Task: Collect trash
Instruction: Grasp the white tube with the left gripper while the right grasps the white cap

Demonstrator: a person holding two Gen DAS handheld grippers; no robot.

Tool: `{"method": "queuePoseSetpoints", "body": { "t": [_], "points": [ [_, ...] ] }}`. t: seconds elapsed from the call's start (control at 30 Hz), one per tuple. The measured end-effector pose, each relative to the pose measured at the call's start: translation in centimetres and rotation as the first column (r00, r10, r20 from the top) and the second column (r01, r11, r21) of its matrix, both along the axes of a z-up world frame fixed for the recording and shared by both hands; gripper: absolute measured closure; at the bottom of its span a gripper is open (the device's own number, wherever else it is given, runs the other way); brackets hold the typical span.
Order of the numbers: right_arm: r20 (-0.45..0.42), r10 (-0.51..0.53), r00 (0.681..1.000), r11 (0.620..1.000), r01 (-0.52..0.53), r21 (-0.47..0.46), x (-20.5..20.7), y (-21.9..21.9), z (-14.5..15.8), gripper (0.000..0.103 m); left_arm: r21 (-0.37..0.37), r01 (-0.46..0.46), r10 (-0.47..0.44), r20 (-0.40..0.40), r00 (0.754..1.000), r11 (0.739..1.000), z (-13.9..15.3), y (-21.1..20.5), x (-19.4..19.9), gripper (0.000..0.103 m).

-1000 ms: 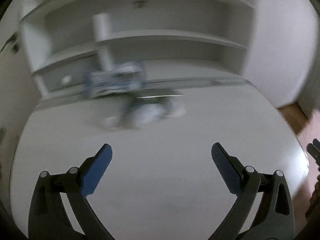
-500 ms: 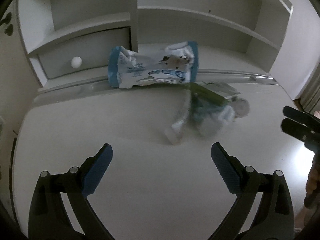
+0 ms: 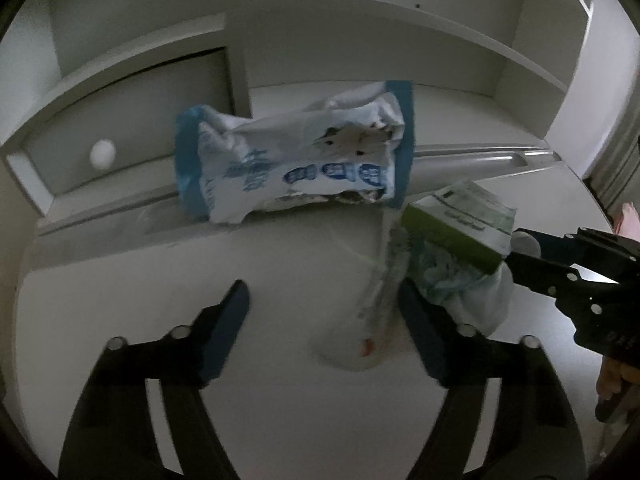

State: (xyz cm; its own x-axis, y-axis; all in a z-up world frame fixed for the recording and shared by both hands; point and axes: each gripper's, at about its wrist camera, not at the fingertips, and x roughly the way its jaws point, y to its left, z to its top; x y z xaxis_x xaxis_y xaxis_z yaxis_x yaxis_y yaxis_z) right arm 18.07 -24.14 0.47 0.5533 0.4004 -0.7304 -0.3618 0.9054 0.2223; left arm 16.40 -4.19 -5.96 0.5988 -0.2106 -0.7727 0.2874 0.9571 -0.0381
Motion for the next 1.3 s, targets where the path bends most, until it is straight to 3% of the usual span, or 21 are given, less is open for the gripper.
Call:
{"method": "queuePoseSetpoints", "body": {
  "t": [0.07, 0.1, 0.13, 0.2, 0.23, 0.27, 0.53, 0.77, 1.1, 1.17, 1.23, 1.3],
  "points": [
    [0.002, -0.004, 1.000, 1.000, 0.004, 0.006, -0.2, -0.1, 0.0, 0.072, 0.032, 0.011, -0.012, 0.020, 1.000, 0.999, 0.1, -0.6, 0.0, 0.070],
    [0.005, -0.005, 1.000, 1.000, 0.005, 0.006, -0.4, 0.1, 0.0, 0.072, 0.019, 0.024, -0.024, 0.016, 1.000, 1.000, 0.1, -0.7, 0.0, 0.072],
    [0.007, -0.006, 1.000, 1.000, 0.006, 0.009, -0.7, 0.0, 0.1, 0.084, 0.008, 0.027, -0.027, 0.013, 1.000, 1.000, 0.2, -0.7, -0.1, 0.075],
    [0.012, -0.016, 1.000, 1.000, 0.016, 0.013, -1.1, -0.3, 0.4, 0.084, -0.017, 0.026, -0.026, 0.005, 1.000, 1.000, 0.3, -0.5, -0.2, 0.079],
    [0.017, -0.022, 1.000, 1.000, 0.022, 0.009, -1.5, -0.6, 0.7, 0.084, -0.033, 0.022, -0.022, 0.004, 1.000, 0.999, 0.4, -0.3, -0.4, 0.088],
    [0.023, -0.030, 0.999, 1.000, 0.030, 0.005, -1.8, -0.9, 0.8, 0.084, -0.043, 0.015, -0.015, 0.008, 1.000, 0.999, 0.7, -0.1, -0.7, 0.089],
    [0.022, -0.087, 0.996, 0.996, 0.087, 0.012, -5.1, -3.8, 1.2, 0.084, -0.086, -0.036, 0.036, 0.000, 0.999, 0.996, 1.4, 1.4, -4.4, 0.089],
    [-0.003, -0.121, 0.993, 0.992, 0.121, 0.033, -8.8, -6.3, 0.1, 0.084, -0.066, -0.047, 0.044, -0.055, 0.998, 0.997, 0.3, 1.5, -8.6, 0.089],
    [0.000, -0.118, 0.993, 0.992, 0.117, 0.050, -11.4, -7.7, 0.7, 0.084, -0.027, -0.090, 0.089, -0.049, 0.995, 0.996, 0.3, 1.3, -8.1, 0.081],
    [-0.001, -0.122, 0.993, 0.991, 0.122, 0.056, -11.8, -8.2, 0.8, 0.084, -0.019, -0.084, 0.083, -0.038, 0.996, 0.996, 0.2, 0.9, -7.6, 0.081],
    [-0.004, -0.129, 0.992, 0.990, 0.129, 0.064, -12.3, -8.7, 0.7, 0.084, 0.006, -0.082, 0.082, -0.028, 0.996, 0.997, 0.3, 0.6, -7.3, 0.088],
    [-0.009, -0.137, 0.991, 0.988, 0.137, 0.070, -12.6, -9.2, 0.5, 0.084, -0.033, -0.091, 0.089, -0.041, 0.995, 0.995, 0.3, 0.8, -7.2, 0.090]
  ]
}}
